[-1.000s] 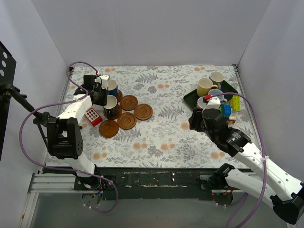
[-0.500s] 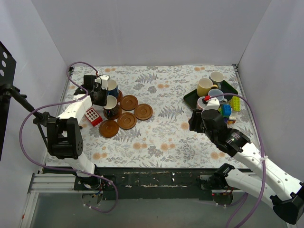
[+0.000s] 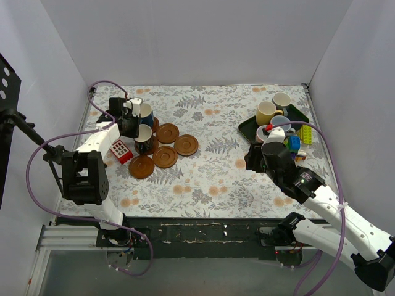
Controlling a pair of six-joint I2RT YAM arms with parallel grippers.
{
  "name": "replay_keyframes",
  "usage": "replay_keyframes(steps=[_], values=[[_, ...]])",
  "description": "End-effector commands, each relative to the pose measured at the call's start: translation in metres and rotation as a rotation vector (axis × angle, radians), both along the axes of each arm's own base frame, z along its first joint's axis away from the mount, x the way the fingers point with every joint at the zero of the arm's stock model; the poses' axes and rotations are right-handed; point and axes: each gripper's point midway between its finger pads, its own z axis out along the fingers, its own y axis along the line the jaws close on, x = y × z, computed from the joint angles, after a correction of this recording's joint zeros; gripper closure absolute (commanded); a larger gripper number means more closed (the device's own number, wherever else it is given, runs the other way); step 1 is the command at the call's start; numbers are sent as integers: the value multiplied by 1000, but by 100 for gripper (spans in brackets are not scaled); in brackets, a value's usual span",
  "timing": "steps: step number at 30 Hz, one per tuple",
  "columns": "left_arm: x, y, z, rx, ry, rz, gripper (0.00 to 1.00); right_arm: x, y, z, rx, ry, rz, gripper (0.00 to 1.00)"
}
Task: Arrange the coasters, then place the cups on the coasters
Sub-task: Place the cup on the coaster.
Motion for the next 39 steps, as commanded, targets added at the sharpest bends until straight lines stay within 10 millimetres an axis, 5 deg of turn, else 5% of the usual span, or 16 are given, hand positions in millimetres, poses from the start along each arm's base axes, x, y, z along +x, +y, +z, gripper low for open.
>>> replay_keyframes(steps=[1, 15, 21, 30, 39], values=[[22, 0, 31, -13, -103, -2, 100, 0, 0, -3, 5, 10, -7, 42], [26, 5, 27, 5, -88, 27, 99, 0, 2, -5, 0, 22, -1, 42], [28, 5, 28, 1, -92, 34, 78, 0, 2, -7, -7, 30, 3, 42], [29, 4, 29, -9, -95, 40, 64, -1, 3, -9, -8, 35, 8, 42], [27, -7, 70, -68, -215, 12, 39, -1, 2, -6, -3, 26, 8, 42]])
